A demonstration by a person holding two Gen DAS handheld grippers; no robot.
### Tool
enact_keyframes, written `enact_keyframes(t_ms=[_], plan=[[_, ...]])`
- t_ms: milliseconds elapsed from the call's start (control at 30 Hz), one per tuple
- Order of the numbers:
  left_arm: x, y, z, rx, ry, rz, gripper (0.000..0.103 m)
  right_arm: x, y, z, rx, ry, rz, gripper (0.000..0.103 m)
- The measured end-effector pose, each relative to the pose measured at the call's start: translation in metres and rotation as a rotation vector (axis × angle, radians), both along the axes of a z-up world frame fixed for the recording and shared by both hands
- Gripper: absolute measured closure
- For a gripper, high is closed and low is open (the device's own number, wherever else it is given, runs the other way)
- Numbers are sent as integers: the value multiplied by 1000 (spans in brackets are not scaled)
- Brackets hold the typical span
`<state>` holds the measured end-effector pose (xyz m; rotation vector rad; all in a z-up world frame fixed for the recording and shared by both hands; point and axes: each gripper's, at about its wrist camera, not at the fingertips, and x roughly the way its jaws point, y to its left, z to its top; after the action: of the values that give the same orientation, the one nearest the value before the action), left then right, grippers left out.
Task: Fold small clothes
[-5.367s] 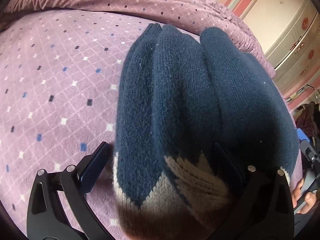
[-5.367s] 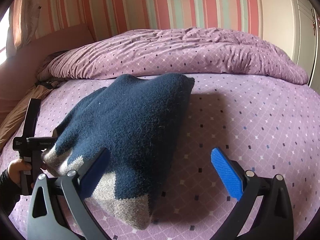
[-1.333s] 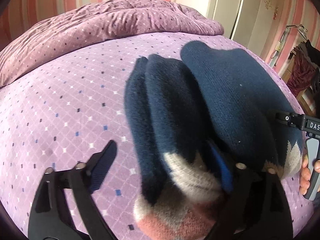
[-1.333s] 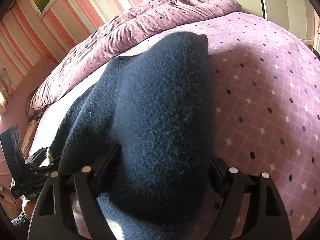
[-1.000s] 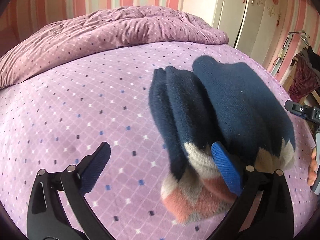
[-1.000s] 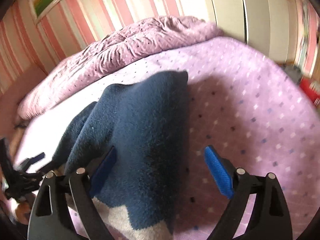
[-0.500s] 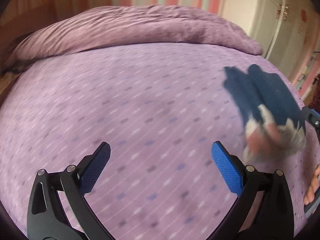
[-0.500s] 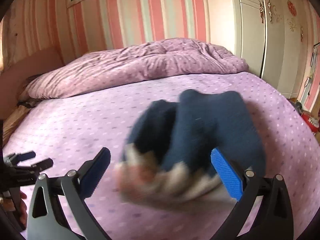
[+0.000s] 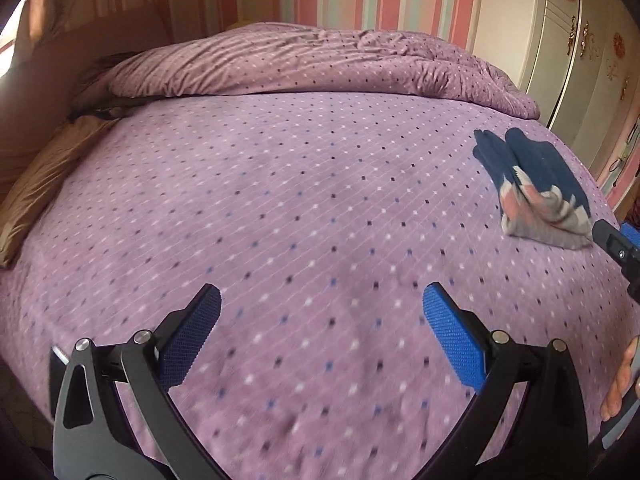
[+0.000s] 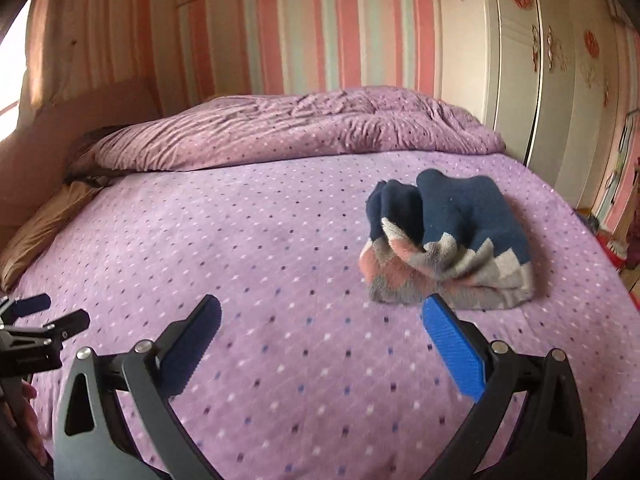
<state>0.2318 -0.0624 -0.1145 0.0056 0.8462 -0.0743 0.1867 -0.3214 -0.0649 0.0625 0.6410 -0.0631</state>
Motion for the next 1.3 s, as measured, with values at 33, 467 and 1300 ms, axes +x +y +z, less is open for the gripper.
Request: enact_keyframes(t_ms=[33,467,1300], plan=[[-7,3,5,-1,-9,5,3,-9,5,4,-10,-1,1,2],[-102,34,63,-10,-102,41,3,-101,40,65,-46,-42,-26,2],[-197,35,102,27,-148,69,3,-194,63,98,-91,-82,-59,2]])
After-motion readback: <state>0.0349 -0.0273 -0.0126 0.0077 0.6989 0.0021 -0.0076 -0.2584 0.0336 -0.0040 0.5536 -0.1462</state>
